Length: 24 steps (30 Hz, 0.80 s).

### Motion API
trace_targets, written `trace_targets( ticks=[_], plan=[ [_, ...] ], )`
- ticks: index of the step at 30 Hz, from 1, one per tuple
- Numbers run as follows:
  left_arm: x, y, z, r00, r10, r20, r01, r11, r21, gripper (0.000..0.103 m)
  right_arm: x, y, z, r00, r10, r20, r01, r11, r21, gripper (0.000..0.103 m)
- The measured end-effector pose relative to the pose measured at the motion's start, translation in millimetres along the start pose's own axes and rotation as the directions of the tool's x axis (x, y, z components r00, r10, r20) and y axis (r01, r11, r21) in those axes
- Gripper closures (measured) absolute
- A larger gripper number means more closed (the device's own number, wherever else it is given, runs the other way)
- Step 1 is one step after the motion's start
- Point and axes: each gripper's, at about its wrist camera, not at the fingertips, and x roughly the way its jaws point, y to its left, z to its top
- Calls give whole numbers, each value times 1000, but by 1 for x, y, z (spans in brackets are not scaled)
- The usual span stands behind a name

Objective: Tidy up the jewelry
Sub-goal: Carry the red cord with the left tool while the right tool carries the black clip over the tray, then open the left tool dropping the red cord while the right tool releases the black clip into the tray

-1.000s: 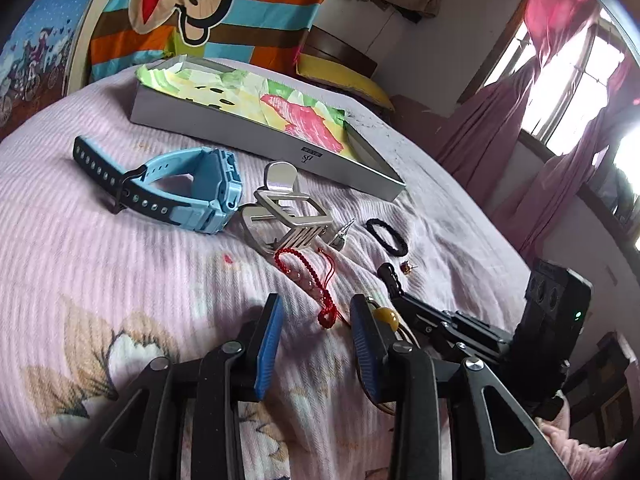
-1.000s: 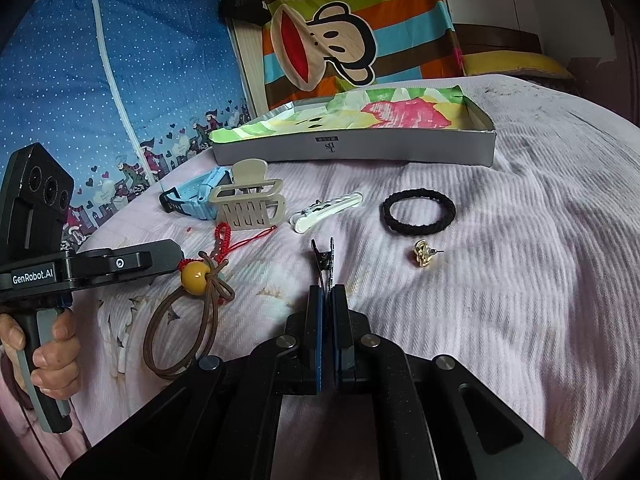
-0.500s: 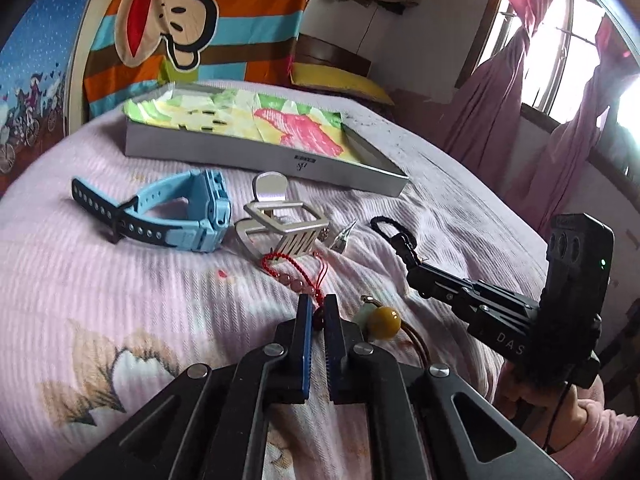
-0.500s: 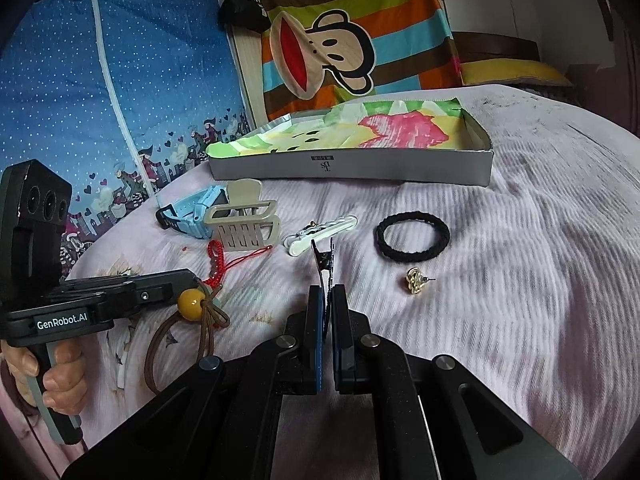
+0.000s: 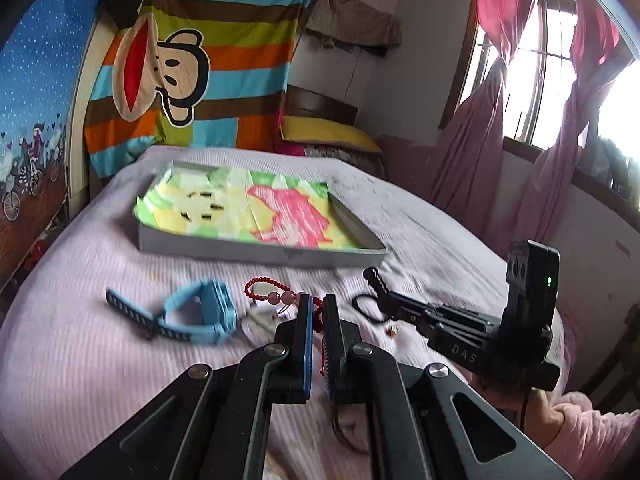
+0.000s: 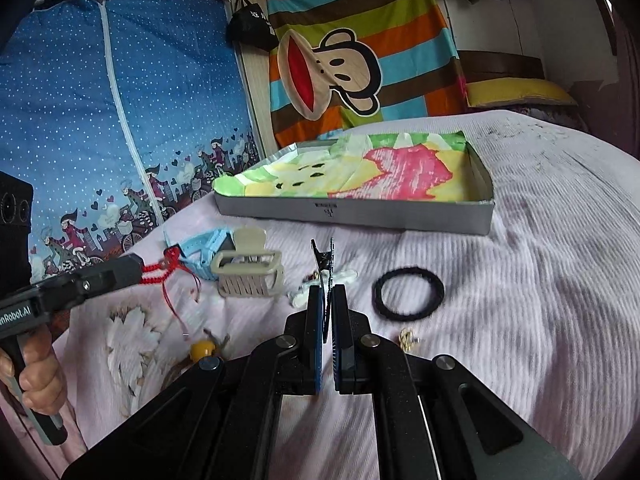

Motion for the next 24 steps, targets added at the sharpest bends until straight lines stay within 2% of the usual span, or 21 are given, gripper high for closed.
trace_targets(
  ticks=[4,9,15,20,24],
  plan=[
    [18,15,31,999,25,32,-25,1000,-3,98,16,3,24,1000,24,19,-24,1000,0,99],
    [56,45,67,996,77,44,-76,997,-25,98,55,9,64,999,43,19,-43,999,-11,99],
    [108,80,87,991,128,-37,-130,990,-55,98,116,15,98,997,58,-47,-58,998,10,99],
    [135,103,83,977,163,-135,-176,980,-89,98,158,15,102,989,53,-142,-51,999,14,99],
    [139,112,78,965,190,-179,-210,972,-103,97,182,16,97,973,52,-224,-50,999,14,99]
  ],
)
